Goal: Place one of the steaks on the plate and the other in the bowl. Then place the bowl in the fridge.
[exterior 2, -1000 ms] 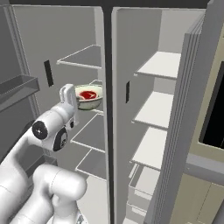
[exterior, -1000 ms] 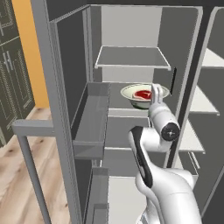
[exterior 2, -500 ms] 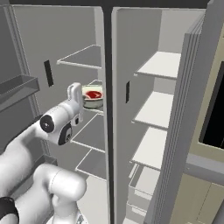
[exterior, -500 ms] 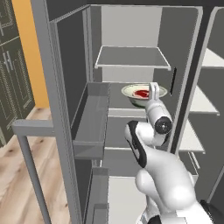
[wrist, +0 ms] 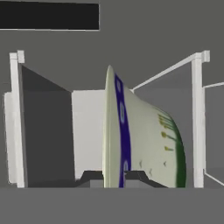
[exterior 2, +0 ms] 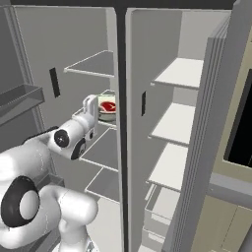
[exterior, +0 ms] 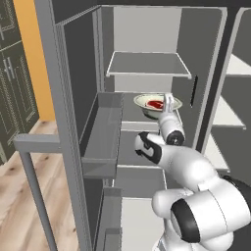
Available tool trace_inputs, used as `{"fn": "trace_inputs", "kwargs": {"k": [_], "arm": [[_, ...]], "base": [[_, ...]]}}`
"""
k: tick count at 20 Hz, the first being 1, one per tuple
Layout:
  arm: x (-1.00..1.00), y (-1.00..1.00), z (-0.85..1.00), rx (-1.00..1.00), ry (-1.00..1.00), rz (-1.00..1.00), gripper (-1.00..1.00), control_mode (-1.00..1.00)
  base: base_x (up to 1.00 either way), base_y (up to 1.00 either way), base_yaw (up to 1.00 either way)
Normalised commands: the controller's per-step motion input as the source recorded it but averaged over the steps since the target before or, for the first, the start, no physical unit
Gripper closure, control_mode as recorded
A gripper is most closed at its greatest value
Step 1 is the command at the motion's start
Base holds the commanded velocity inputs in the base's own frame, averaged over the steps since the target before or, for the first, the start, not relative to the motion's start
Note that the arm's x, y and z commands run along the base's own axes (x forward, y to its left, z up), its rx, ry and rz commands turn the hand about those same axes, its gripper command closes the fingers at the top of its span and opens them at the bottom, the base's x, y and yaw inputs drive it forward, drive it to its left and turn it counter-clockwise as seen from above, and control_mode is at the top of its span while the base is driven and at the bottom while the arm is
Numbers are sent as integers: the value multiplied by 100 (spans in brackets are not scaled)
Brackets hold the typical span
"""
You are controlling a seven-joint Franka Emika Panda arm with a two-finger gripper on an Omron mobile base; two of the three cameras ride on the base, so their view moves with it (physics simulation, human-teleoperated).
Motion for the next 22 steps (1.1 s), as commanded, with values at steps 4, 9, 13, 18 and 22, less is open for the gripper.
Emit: {"fn": "trace_inputs", "kwargs": {"k": [4,9,13,18,22], "arm": [[3,0,-6,-4,11,-4,100,-100],[11,-3,-1,0,8,0,100,-100],[29,-8,-3,0,6,0,100,-100],[31,-12,-23,0,-2,0,100,-100],[27,-5,-53,-3,-4,0,100,-100]], "base": [[0,0,0],[0,0,0],[0,0,0],[0,0,0],[0,0,0]]}}
